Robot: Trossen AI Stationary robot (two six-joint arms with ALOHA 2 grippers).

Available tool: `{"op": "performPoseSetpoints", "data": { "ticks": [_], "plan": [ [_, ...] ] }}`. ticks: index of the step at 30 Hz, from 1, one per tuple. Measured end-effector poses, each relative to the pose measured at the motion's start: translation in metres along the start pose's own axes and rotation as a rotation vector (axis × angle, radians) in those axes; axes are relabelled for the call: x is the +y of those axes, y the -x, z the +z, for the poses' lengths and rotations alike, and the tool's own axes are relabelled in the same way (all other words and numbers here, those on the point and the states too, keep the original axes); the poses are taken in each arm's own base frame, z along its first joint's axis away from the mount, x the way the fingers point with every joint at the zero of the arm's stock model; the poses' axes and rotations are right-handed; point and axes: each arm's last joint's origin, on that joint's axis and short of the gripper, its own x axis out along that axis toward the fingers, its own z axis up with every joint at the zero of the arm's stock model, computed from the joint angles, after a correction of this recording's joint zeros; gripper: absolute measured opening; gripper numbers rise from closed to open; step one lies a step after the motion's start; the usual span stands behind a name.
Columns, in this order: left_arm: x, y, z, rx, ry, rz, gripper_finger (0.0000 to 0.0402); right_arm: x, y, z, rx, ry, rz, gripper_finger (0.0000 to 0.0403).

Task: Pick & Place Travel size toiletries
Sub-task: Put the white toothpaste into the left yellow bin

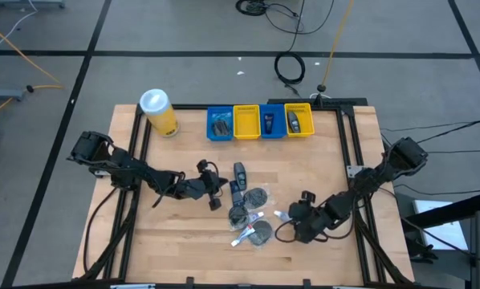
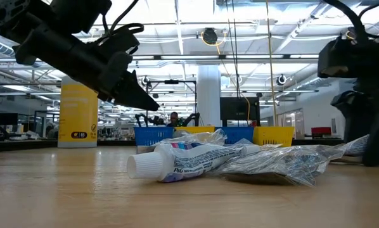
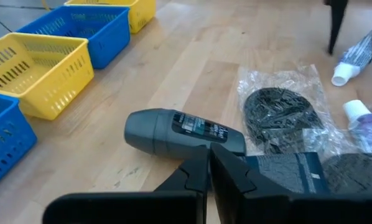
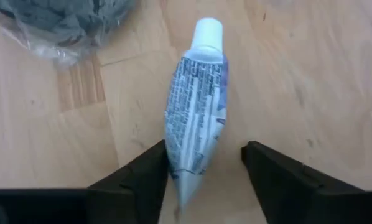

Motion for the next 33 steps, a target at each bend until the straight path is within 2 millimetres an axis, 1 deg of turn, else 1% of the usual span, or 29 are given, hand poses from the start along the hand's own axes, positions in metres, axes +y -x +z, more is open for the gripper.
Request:
{"op": "performPoseSetpoints", "data": {
  "ticks": [3, 7, 10, 13, 16, 18, 20, 23, 26, 28, 30, 33],
  "plan": [
    [0.0, 0.0, 0.0, -0.002, 0.0, 0.007, 0.0021, 0.001, -0.001, 0.004, -0.057, 0.024, -0.006, 0.0149],
    [0.0, 0.0, 0.0, -0.001, 0.0, 0.007, 0.0021, 0.003, -0.002, 0.018, -0.216, 0.085, -0.027, 0.0098],
    [0.0, 0.0, 0.0, -0.002, 0.001, 0.007, 0.0021, -0.001, -0.003, 0.038, -0.352, 0.111, -0.067, 0.0066],
    [0.0, 0.0, 0.0, -0.003, 0.001, 0.007, 0.0021, -0.015, -0.005, 0.064, -0.462, 0.119, -0.101, 0.0039],
    [0.0, 0.0, 0.0, -0.003, -0.004, 0.007, 0.0021, -0.04, -0.007, 0.094, -0.574, 0.078, -0.156, 0.0022],
    [0.0, 0.0, 0.0, -0.002, -0.008, 0.007, 0.0021, -0.062, -0.007, 0.114, -0.658, 0.019, -0.207, 0.0019],
    [0.0, 0.0, 0.0, -0.002, -0.008, 0.007, 0.0021, -0.09, -0.007, 0.132, -0.723, -0.056, -0.218, 0.0022],
    [0.0, 0.0, 0.0, -0.002, -0.009, 0.007, 0.0021, -0.135, -0.009, 0.148, -0.757, -0.17, -0.189, 0.0028],
    [0.0, 0.0, 0.0, -0.003, -0.009, 0.007, 0.0021, -0.174, -0.015, 0.159, -0.768, -0.27, -0.202, 0.0029],
    [0.0, 0.0, 0.0, -0.002, -0.01, 0.007, 0.0021, -0.191, -0.017, 0.167, -0.771, -0.303, -0.232, 0.0027],
    [0.001, 0.0, 0.0, -0.003, -0.015, 0.009, 0.0021, -0.202, -0.021, 0.18, -0.794, -0.327, -0.247, 0.0025],
    [0.001, -0.001, 0.001, -0.004, -0.014, 0.012, 0.0021, -0.216, -0.032, 0.193, -0.753, -0.373, -0.287, 0.0025]
  ]
}}
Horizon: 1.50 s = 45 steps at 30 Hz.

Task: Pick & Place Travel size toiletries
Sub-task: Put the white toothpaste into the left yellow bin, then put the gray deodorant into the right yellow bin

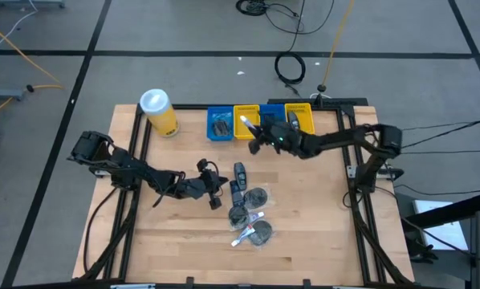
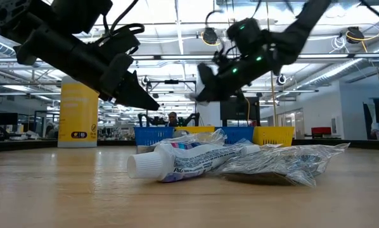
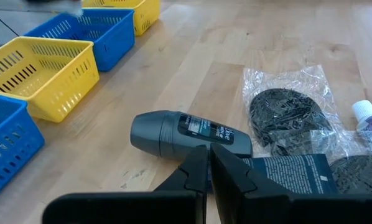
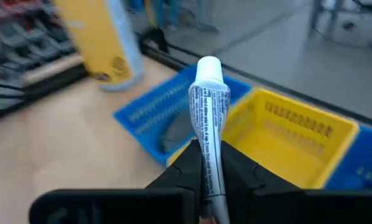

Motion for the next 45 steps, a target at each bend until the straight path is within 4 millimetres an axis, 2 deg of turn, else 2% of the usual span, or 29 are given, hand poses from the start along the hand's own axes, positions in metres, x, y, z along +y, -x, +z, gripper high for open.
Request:
{"op": "performPoseSetpoints", "data": {
  "ticks": [5, 8, 14, 24, 36, 40, 45],
  "plan": [
    [0.0, 0.0, 0.0, 0.002, -0.002, 0.001, 0.0021, 0.0, -0.035, 0.01, 0.037, -0.012, -0.047, 0.0031],
    [0.0, 0.0, 0.0, 0.003, 0.001, 0.002, 0.0021, -0.003, -0.052, 0.008, 0.082, -0.004, -0.076, 0.0031],
    [0.0, 0.0, 0.0, 0.005, 0.004, -0.002, 0.0021, -0.015, -0.071, 0.004, 0.098, -0.065, -0.122, 0.0033],
    [0.0, 0.0, 0.0, 0.004, 0.004, -0.009, 0.0021, -0.021, -0.071, -0.003, 0.157, -0.07, -0.154, 0.0063],
    [0.0, 0.0, 0.0, 0.004, 0.005, -0.009, 0.0021, -0.02, -0.071, -0.002, 0.152, -0.063, -0.144, 0.0135],
    [0.0, 0.0, 0.0, 0.005, 0.003, -0.009, 0.0021, -0.01, -0.068, 0.005, 0.131, 0.004, -0.033, 0.015],
    [0.0, 0.0, -0.001, 0.012, 0.0, -0.008, 0.0021, 0.018, -0.048, 0.018, 0.105, 0.125, 0.132, 0.0151]
  ]
}}
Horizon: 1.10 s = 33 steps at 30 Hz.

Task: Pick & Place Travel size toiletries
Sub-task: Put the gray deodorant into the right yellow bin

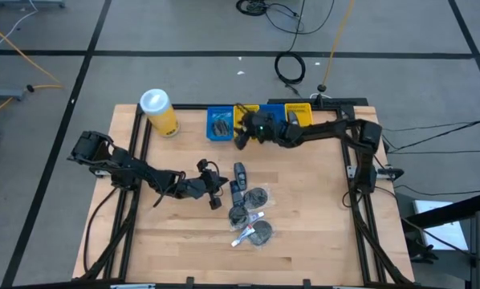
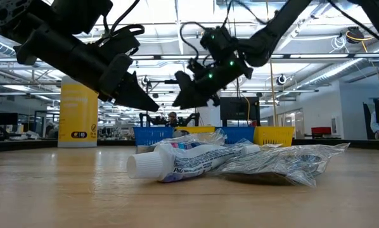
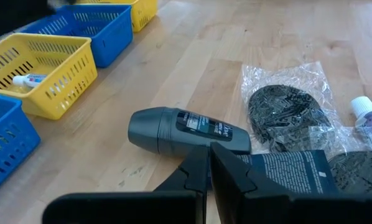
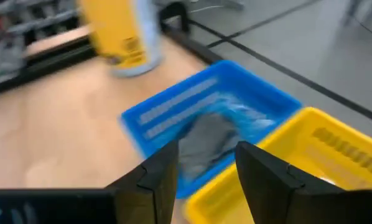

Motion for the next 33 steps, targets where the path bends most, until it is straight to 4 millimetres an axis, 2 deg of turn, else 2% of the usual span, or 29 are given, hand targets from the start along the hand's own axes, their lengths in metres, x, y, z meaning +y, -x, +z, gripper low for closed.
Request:
{"op": "performPoseSetpoints", "data": {
  "ticks": [5, 8, 12, 16, 20, 23, 26, 30, 33],
  "plan": [
    [-0.002, 0.001, -0.002, 0.015, -0.01, -0.005, 0.0021, 0.044, 0.034, -0.005, 0.01, 0.152, 0.123, 0.0143],
    [-0.004, 0.002, -0.003, 0.017, -0.01, -0.011, 0.0021, 0.069, 0.059, -0.023, 0.023, 0.231, 0.201, 0.0142],
    [-0.004, 0.003, -0.003, 0.016, -0.009, -0.015, 0.0021, 0.09, 0.102, -0.051, 0.011, 0.287, 0.244, 0.0141],
    [-0.004, 0.003, -0.003, 0.014, -0.007, -0.012, 0.0021, 0.099, 0.141, -0.076, -0.057, 0.324, 0.285, 0.0141],
    [-0.002, 0.002, -0.002, 0.011, -0.002, -0.001, 0.0021, 0.096, 0.168, -0.094, -0.137, 0.347, 0.368, 0.014],
    [0.002, -0.001, -0.001, 0.012, 0.021, 0.018, 0.0021, 0.09, 0.178, -0.112, -0.13, 0.298, 0.484, 0.014],
    [0.008, -0.004, 0.0, 0.013, 0.047, 0.037, 0.0021, 0.084, 0.18, -0.126, -0.115, 0.188, 0.547, 0.0144],
    [0.015, -0.008, 0.0, 0.021, 0.091, 0.065, 0.0021, 0.082, 0.171, -0.137, -0.088, 0.144, 0.455, 0.0162],
    [0.02, -0.015, -0.006, 0.051, 0.093, 0.066, 0.0021, 0.087, 0.159, -0.137, -0.086, 0.15, 0.401, 0.0193]
  ]
}}
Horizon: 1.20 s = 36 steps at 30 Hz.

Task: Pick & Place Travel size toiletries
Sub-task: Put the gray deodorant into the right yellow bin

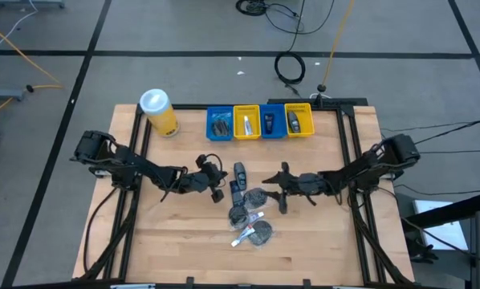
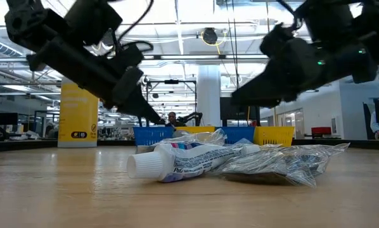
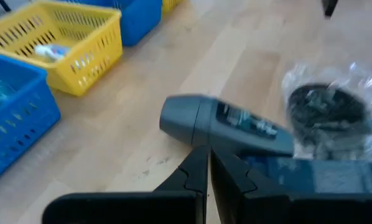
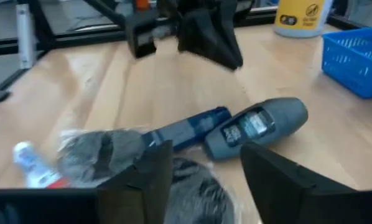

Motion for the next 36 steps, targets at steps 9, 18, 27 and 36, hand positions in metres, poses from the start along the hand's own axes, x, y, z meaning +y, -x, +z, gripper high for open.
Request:
{"op": "performPoseSetpoints", "data": {
  "ticks": [9, 18, 27, 36],
  "plan": [
    [0.019, -0.036, -0.019, 0.056, 0.049, -0.027, 0.0021, -0.015, -0.058, 0.013, 0.136, 0.011, -0.155, 0.032],
    [0.016, -0.067, -0.028, 0.006, 0.077, -0.195, 0.0021, -0.032, -0.092, 0.021, 0.199, -0.101, -0.279, 0.0355],
    [-0.005, -0.075, -0.022, 0.004, 0.03, -0.295, 0.0021, -0.042, -0.091, 0.005, 0.297, -0.172, -0.337, 0.0341],
    [-0.01, -0.067, -0.021, 0.027, -0.018, -0.285, 0.0021, -0.043, -0.091, 0.003, 0.336, -0.066, -0.327, 0.0278]
  ]
}}
